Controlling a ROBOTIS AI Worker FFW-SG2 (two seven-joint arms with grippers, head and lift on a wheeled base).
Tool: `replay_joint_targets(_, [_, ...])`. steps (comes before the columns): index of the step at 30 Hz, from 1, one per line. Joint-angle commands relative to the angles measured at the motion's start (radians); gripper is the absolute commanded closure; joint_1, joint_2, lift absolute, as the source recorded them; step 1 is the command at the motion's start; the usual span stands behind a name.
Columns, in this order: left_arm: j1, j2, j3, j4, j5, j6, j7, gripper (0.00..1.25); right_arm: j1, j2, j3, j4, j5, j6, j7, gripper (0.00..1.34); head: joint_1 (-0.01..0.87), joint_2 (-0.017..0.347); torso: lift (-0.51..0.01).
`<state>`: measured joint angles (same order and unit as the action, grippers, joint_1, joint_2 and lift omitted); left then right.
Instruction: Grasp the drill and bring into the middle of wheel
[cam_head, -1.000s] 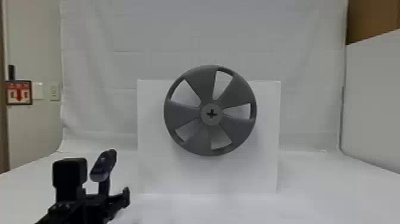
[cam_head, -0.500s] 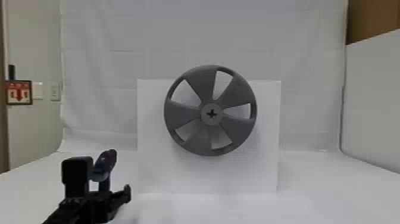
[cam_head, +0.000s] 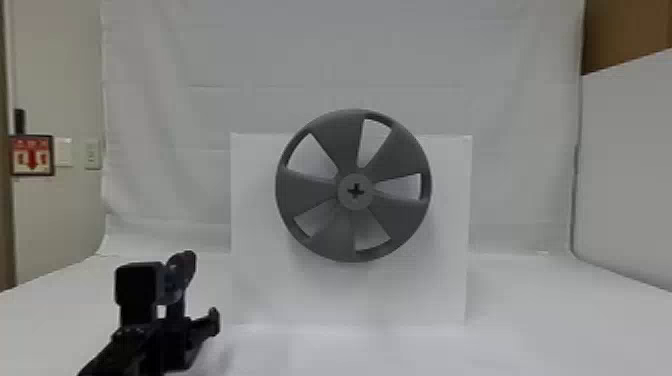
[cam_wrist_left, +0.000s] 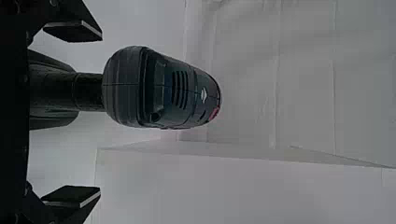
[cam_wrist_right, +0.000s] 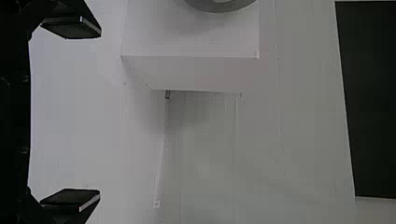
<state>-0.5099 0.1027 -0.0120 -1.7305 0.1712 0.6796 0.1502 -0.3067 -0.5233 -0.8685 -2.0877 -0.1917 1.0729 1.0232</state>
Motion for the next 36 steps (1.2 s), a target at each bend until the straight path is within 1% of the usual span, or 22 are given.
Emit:
replay_joint_targets(1, [-0.013,0.000,0.001,0.035,-0.004,-0.014,0.005,0.13,0.001,0.000,0.000,0.000,0.000,0.001,0.000,0.09,0.054,0.031,-0.403])
replay_joint_targets(6, [-0.018,-0.003,0.006,0.048,-0.009,-0.032,0.019,0.13,0.012,0.002,-0.003,0.000,-0.002,0.001,0.000,0.09,0.054,0.031,-0.403])
replay_joint_targets(16, [-0.039,-0.001,0.009,0.072,-0.019,-0.032,0.019,0.14,0.015,0.006,-0.006,0.000,-0.002,0.001,0.000,0.09,0.054,0.031,-0.403])
replay_joint_targets(19, [-0.042,-0.001,0.009,0.075,-0.019,-0.032,0.019,0.18,0.015,0.006,-0.006,0.000,-0.002,0.001,0.000,0.09,0.054,0.031,-0.403])
replay_joint_targets(21, [-0.042,-0.001,0.007,0.077,-0.019,-0.032,0.019,0.28,0.015,0.006,-0.006,0.000,-0.002,0.001,0.000,0.09,0.054,0.031,-0.403])
replay_joint_targets(22, [-0.042,-0.001,0.007,0.077,-0.018,-0.032,0.019,0.36,0.015,0.006,-0.007,0.000,0.000,0.001,0.000,0.09,0.054,0.031,-0.403])
replay_joint_targets(23, [-0.042,-0.001,0.006,0.077,-0.015,-0.032,0.019,0.48,0.014,0.006,-0.007,0.000,0.000,0.001,0.000,0.09,0.054,0.031,-0.403])
replay_joint_targets(24, [-0.042,-0.001,0.007,0.078,-0.013,-0.032,0.019,0.56,0.014,0.006,-0.009,0.000,-0.002,0.001,0.000,0.09,0.054,0.031,-0.403])
replay_joint_targets(25, [-0.042,-0.001,0.006,0.078,-0.013,-0.032,0.019,0.61,0.014,0.006,-0.009,0.000,-0.002,0.001,0.000,0.09,0.054,0.031,-0.403])
replay_joint_targets(31, [-0.042,-0.001,0.003,0.078,-0.007,-0.023,0.019,0.66,0.008,0.006,-0.007,0.000,-0.002,0.001,0.000,0.09,0.054,0.031,-0.403])
replay_joint_targets(36, [-0.042,-0.001,0.004,0.078,0.005,-0.009,0.019,0.83,0.006,0.006,-0.006,0.000,0.000,0.001,0.000,0.09,0.054,0.031,-0.403])
